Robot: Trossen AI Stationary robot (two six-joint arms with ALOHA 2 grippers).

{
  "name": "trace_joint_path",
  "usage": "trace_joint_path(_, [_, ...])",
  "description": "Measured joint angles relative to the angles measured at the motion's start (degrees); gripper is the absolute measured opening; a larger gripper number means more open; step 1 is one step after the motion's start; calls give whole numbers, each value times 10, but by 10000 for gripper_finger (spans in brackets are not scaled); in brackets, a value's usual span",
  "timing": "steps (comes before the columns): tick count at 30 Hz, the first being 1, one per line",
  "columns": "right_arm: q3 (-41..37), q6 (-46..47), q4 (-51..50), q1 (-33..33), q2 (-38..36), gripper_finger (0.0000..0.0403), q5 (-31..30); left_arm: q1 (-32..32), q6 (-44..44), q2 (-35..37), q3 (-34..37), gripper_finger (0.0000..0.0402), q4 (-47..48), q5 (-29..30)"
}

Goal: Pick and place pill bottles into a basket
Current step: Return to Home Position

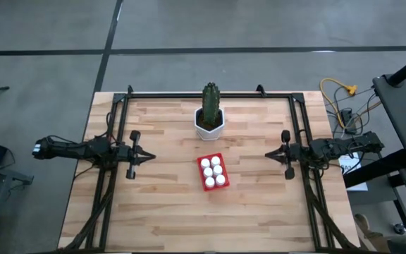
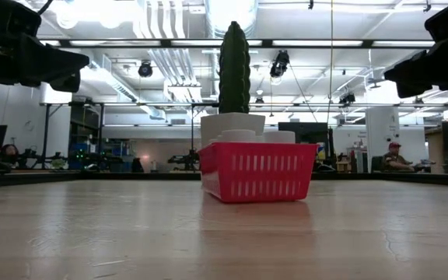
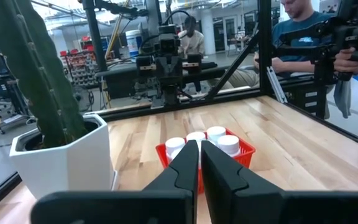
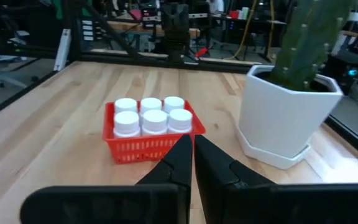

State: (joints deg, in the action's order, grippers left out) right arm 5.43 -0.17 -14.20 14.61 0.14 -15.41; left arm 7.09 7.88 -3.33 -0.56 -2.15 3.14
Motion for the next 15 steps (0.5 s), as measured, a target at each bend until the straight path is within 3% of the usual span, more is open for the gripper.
trace_joint_path(5, [0,-5,1,0,0,8,25,0,0,0,0,2,-2,0])
trace_joint_path(15, [-1,-87,79,0,0,8,-2,0,0,1,0,2,-4,0])
